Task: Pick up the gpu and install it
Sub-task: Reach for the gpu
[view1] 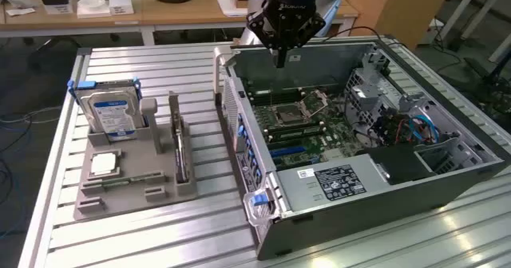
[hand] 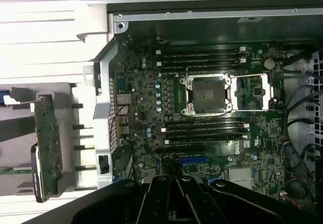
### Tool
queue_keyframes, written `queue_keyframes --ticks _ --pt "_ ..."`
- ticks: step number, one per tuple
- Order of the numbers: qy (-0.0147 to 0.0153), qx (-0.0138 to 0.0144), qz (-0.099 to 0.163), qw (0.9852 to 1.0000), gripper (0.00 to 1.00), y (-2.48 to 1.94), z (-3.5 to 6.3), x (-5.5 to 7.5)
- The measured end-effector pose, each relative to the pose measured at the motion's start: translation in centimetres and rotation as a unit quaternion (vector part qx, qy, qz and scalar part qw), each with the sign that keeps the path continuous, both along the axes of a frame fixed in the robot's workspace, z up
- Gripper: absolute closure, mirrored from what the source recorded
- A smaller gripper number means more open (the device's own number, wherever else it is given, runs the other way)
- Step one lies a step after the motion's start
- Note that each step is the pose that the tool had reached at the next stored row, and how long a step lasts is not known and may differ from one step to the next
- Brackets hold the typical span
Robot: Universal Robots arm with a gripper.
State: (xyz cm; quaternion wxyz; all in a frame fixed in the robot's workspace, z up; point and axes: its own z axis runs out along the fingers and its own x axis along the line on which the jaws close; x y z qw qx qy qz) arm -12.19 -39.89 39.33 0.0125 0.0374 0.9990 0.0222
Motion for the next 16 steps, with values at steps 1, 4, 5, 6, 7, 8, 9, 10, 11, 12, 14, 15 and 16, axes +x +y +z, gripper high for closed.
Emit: queue_keyframes --ticks 1,4,5,6,7,8,9,10,11,12,14,15,16 --pt "0.0 0.0 0.0 1.0 0.89 0.0 0.0 0.0" --pt "0.0 0.0 0.0 1.0 0.89 0.0 0.0 0.0" --pt "0.0 0.0 0.0 1.0 0.89 0.0 0.0 0.0" --pt "0.0 0.0 0.0 1.0 0.89 0.0 0.0 -0.03" --pt "0.0 0.0 0.0 1.0 0.89 0.0 0.0 -0.08" --pt "0.0 0.0 0.0 1.0 0.89 0.0 0.0 -0.13" --pt "0.0 0.0 0.0 1.0 0.89 0.0 0.0 -0.19" --pt "0.0 0.0 0.0 1.0 0.89 0.0 0.0 -0.25" --pt "0.0 0.0 0.0 1.0 0.89 0.0 0.0 -0.31" --pt "0.0 0.0 0.0 1.0 0.89 0.0 0.0 -0.36" --pt "0.0 0.0 0.0 1.0 0.89 0.0 -0.01 -0.48" --pt "0.0 0.0 0.0 1.0 0.89 0.0 -0.01 -0.55" --pt "0.0 0.0 0.0 1.0 0.89 0.0 0.0 -0.63"
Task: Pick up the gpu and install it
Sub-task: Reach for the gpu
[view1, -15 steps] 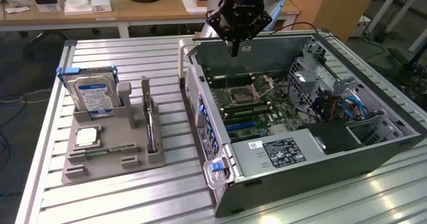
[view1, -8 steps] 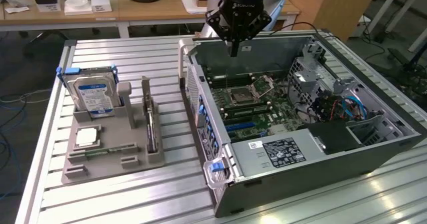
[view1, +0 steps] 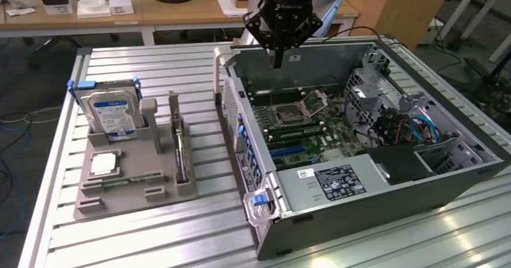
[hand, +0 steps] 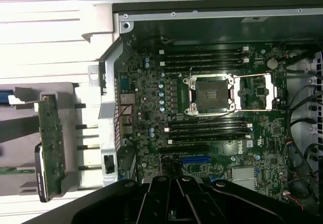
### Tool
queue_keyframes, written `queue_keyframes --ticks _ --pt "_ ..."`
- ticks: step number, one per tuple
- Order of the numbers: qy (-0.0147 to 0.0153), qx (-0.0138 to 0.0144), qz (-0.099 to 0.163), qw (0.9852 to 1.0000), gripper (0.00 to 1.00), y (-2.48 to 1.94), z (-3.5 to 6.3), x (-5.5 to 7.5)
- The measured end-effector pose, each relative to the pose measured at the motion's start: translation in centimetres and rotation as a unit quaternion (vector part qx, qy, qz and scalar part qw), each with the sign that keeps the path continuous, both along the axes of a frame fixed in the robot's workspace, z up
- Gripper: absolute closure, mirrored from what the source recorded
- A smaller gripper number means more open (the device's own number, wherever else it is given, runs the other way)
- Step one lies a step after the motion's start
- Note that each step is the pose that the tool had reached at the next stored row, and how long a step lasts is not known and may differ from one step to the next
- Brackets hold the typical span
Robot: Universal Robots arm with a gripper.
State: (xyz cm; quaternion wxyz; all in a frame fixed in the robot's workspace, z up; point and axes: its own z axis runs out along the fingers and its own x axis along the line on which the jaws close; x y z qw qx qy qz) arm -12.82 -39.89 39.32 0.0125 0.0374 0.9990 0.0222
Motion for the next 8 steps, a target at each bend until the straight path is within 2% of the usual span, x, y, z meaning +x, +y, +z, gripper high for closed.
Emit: queue_keyframes --ticks 8 --pt "0.0 0.0 0.0 1.0 0.89 0.0 -0.01 -0.69"
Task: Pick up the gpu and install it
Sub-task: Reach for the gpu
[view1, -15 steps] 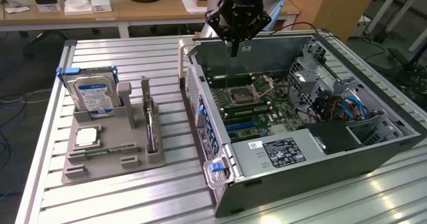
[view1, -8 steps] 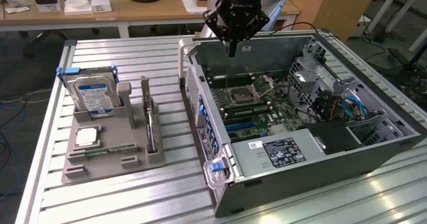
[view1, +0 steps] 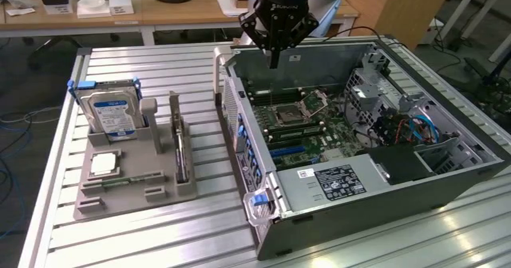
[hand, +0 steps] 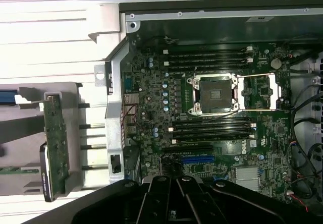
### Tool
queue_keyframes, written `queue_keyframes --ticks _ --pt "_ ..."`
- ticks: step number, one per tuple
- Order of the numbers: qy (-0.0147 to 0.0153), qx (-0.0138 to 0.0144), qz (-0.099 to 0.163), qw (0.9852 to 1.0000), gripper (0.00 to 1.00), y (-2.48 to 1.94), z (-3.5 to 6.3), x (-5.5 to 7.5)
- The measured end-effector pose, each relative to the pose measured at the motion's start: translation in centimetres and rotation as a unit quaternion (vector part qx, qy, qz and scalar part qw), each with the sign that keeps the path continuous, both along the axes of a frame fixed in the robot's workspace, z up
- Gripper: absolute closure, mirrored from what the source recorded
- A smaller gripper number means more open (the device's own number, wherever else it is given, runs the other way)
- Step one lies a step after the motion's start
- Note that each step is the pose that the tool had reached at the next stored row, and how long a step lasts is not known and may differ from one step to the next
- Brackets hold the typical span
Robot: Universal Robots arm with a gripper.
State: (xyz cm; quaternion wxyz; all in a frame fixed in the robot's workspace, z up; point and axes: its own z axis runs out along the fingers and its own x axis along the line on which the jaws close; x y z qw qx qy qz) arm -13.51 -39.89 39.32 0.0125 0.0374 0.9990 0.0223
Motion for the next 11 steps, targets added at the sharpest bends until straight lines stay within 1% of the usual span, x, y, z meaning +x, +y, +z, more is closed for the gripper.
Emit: queue_keyframes --ticks 11 --pt "0.0 0.0 0.0 1.0 0.89 0.0 -0.02 -1.08"
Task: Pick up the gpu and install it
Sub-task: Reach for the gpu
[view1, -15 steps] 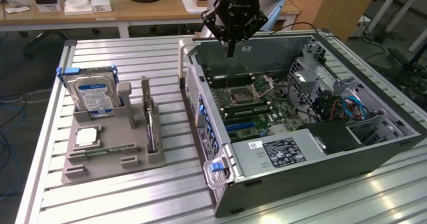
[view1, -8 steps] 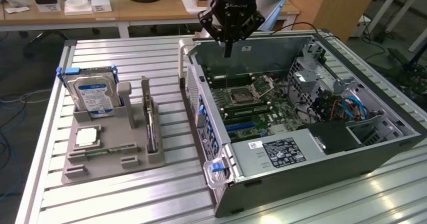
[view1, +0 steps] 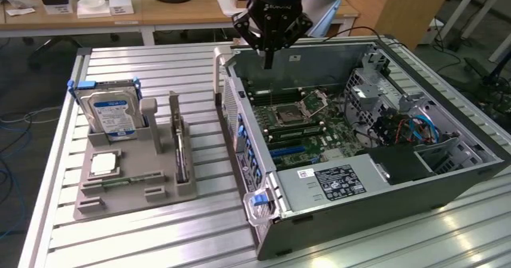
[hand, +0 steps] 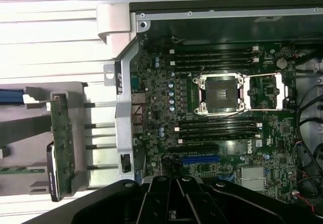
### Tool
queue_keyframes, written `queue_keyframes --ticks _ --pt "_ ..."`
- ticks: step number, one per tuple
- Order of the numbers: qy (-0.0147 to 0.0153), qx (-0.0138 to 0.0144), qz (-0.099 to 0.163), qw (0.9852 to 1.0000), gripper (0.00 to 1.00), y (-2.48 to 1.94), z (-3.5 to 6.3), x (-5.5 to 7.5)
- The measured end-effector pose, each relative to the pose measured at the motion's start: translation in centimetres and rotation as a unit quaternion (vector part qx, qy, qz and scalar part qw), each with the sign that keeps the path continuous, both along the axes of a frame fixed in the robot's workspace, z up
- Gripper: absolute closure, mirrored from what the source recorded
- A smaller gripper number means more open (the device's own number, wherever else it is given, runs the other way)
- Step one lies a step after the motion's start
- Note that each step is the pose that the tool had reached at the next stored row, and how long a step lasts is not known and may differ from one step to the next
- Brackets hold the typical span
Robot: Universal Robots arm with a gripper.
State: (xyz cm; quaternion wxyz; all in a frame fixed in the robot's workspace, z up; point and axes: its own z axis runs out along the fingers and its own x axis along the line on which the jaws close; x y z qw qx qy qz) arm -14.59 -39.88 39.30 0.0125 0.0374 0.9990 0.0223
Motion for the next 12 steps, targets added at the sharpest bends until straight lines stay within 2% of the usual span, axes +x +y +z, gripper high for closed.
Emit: queue_keyframes --ticks 9,12 --pt "0.0 0.0 0.0 1.0 0.89 0.0 -0.01 -0.9" --pt "0.0 0.0 0.0 1.0 0.89 0.0 -0.03 -2.0"
